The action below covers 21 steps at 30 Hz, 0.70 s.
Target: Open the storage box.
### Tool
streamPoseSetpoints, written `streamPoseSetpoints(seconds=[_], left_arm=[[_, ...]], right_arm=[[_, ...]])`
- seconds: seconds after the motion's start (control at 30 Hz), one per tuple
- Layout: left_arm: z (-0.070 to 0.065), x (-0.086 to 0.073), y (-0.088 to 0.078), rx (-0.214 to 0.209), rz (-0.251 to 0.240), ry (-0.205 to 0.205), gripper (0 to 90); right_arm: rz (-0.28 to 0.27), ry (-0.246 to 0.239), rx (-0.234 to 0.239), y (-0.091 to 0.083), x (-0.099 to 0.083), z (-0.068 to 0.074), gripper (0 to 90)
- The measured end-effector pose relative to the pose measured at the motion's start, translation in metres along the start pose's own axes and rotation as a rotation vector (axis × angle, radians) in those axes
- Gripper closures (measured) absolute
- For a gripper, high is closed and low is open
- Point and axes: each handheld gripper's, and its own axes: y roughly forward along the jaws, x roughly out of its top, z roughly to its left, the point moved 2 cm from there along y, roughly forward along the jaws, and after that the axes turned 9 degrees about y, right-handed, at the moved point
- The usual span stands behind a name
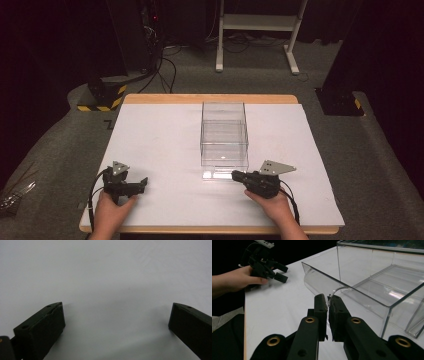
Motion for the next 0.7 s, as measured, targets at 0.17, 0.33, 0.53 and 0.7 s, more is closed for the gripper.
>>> streamPoseSetpoints(seconds=[0.17,0.33,0.53,0.7], left_arm=[[0.0,0.0,0.0,0.0,0.0,0.0,0.6],[0.0,0.0,0.0,0.0,0.0,0.0,0.7],[0.0,0.0,0.0,0.0,0.0,0.0,0.7],[0.0,0.0,0.0,0.0,0.0,0.001,0.6]], right_arm=[[0.006,0.002,0.01,-0.005,-0.005,0.008,85.2],[0.014,-0.002,0.015,-0.009,-0.01,0.014,85.3],[0.029,-0.008,0.018,-0.014,-0.015,0.021,85.3],[0.035,-0.012,0.018,-0.018,-0.02,0.026,85.2]])
